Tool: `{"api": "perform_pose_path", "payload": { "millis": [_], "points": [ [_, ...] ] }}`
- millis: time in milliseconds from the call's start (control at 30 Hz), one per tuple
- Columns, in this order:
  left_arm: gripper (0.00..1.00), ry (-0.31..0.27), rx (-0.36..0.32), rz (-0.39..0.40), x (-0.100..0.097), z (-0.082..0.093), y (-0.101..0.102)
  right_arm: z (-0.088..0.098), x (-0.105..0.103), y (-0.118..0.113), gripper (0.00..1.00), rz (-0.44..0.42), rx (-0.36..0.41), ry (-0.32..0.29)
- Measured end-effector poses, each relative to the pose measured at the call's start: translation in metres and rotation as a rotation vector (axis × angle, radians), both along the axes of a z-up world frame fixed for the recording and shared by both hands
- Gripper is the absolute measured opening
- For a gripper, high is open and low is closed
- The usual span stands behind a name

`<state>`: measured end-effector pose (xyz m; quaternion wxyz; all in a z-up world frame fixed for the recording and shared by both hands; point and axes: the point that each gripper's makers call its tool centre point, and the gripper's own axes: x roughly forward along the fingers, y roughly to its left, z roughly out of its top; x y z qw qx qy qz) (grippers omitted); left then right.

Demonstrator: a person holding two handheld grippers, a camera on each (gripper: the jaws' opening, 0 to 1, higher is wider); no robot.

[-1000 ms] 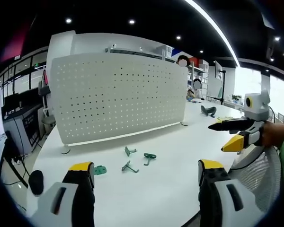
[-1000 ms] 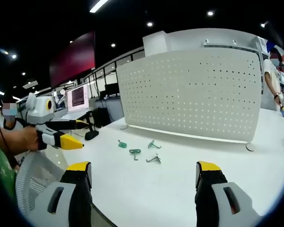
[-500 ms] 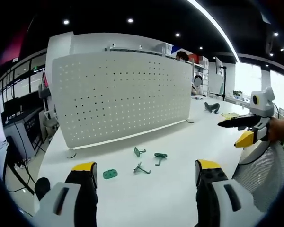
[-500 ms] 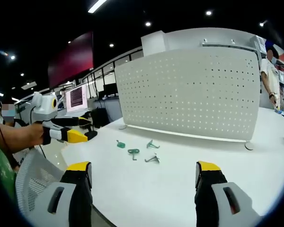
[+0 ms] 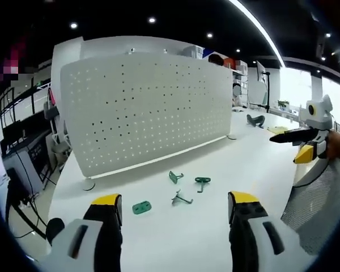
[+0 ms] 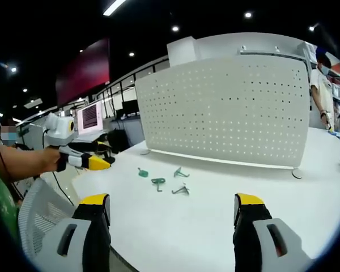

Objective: Insert the hook assembly into the mounting plate slot until the hook locks in place.

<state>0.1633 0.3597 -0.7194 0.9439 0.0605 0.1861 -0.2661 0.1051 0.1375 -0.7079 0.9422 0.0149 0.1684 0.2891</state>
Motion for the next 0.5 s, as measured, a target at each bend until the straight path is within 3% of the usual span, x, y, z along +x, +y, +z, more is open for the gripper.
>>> {"api": "perform_pose_path", "payload": {
  "millis": [500],
  "points": [
    [0.68,0.048,0.009,-0.001,0.019,-0.025,0.018,-0.003,0.0,-0.001,0.92,-0.005,-0.01,0.012]
  ]
}}
